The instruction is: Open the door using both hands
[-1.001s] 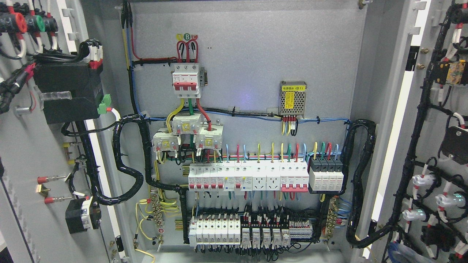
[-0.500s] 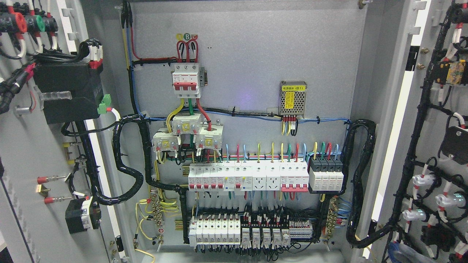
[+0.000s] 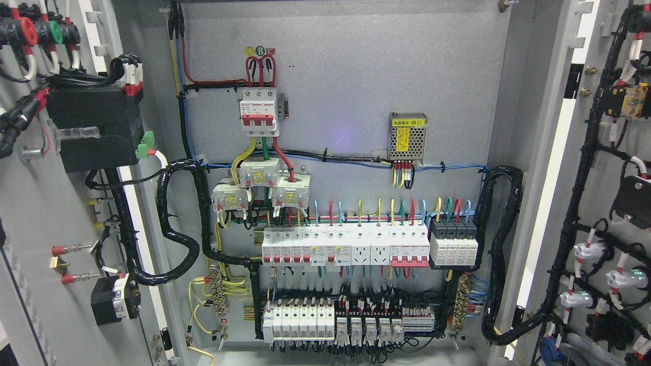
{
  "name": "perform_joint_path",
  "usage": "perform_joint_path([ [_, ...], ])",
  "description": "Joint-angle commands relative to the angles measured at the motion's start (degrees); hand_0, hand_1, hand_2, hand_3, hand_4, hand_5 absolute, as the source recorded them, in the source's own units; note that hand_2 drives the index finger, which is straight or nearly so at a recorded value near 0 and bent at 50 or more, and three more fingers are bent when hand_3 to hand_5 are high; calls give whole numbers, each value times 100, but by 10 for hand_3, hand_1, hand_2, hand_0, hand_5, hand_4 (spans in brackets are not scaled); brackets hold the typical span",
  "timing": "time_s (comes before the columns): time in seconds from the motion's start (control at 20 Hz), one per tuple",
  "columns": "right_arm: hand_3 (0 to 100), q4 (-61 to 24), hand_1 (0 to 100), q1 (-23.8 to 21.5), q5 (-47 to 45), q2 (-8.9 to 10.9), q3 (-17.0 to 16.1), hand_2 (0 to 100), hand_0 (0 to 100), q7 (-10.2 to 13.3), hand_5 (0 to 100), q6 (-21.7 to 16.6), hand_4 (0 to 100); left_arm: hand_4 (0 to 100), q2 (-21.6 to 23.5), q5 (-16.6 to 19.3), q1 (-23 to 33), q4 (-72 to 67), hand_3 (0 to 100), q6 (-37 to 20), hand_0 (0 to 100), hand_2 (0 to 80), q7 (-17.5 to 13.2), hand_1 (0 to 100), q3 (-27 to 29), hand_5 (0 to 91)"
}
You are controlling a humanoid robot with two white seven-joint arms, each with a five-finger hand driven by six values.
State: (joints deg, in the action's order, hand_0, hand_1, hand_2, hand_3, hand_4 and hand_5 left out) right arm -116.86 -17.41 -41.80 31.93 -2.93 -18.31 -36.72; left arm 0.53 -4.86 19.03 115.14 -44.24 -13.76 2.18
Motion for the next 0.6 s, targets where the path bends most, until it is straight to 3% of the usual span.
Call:
perform_joint_path([
  [0.0,0,76,0,-149,-12,-82,-208,0,380,21,0,-10,0,0,-62,-146,30,61,0,-2502,0,0,22,0,643,0],
  [0.1,0,76,0,-184,-12,-196,-208,0,380,21,0,-10,0,0,-62,-225,39,61,0,-2502,0,0,22,0,731,0],
  [0.55,0,76,0,-316,-285,-223,-305,0,380,21,0,-10,0,0,17,-691,83,52,0,-2510,0,0,22,0,1284,0],
])
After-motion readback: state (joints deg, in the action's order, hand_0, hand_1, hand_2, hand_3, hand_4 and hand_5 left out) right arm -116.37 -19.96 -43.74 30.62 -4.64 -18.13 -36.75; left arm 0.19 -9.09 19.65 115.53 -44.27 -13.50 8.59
